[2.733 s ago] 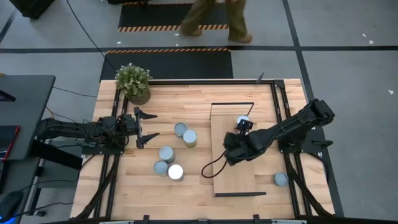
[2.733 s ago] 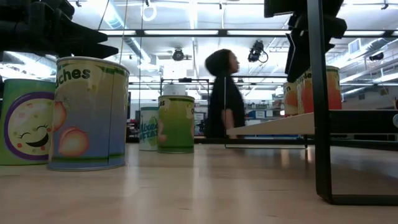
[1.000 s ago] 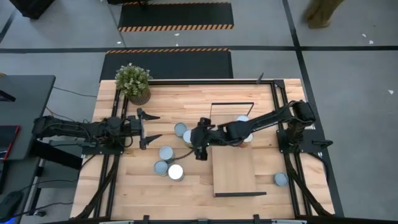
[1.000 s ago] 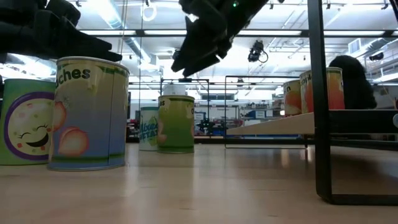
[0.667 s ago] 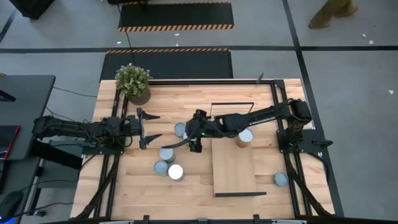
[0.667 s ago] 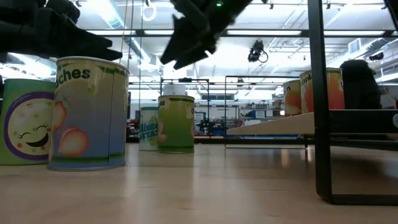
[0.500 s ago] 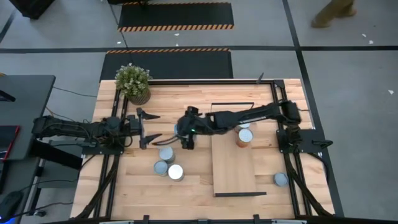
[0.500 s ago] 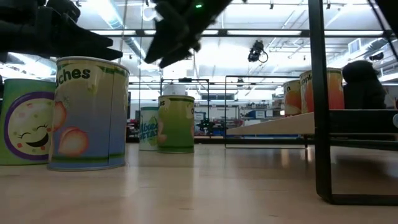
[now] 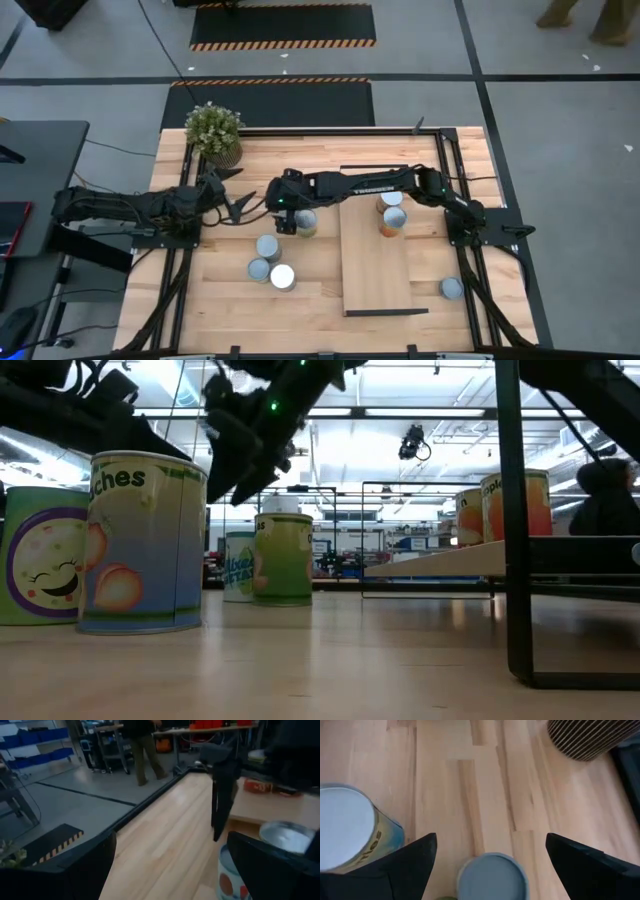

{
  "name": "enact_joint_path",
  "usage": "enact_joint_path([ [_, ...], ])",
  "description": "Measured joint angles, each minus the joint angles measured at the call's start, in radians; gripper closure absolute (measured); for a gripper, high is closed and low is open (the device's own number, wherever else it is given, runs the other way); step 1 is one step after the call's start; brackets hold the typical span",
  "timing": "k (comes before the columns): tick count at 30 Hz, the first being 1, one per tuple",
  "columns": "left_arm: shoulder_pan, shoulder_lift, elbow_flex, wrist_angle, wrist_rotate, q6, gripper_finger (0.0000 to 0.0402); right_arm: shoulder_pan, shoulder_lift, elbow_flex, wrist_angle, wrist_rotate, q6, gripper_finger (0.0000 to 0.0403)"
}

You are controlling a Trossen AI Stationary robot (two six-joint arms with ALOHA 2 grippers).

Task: Pick and place cans onto a shelf
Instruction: Put the canned mixed vegetable can on the shelf

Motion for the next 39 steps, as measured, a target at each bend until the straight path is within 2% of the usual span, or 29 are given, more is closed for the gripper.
enact_joint_path([
  [9,0.0,-0.016,0.0,-0.01,0.065,0.0,0.0015,-0.023,0.042,0.023,-0.083,-0.025,0.053,0.0021],
  [16,0.0,-0.016,0.0,-0.009,0.068,-0.003,0.0015,-0.024,0.042,0.02,-0.163,-0.038,0.074,0.0021],
  [30,0.0,-0.016,-0.001,-0.015,0.067,0.016,0.0015,-0.044,0.041,-0.029,-0.109,-0.072,0.088,0.0021],
  [39,0.0,-0.016,-0.001,-0.016,0.067,0.017,0.0015,-0.05,0.041,-0.029,-0.107,-0.073,0.077,0.0069],
])
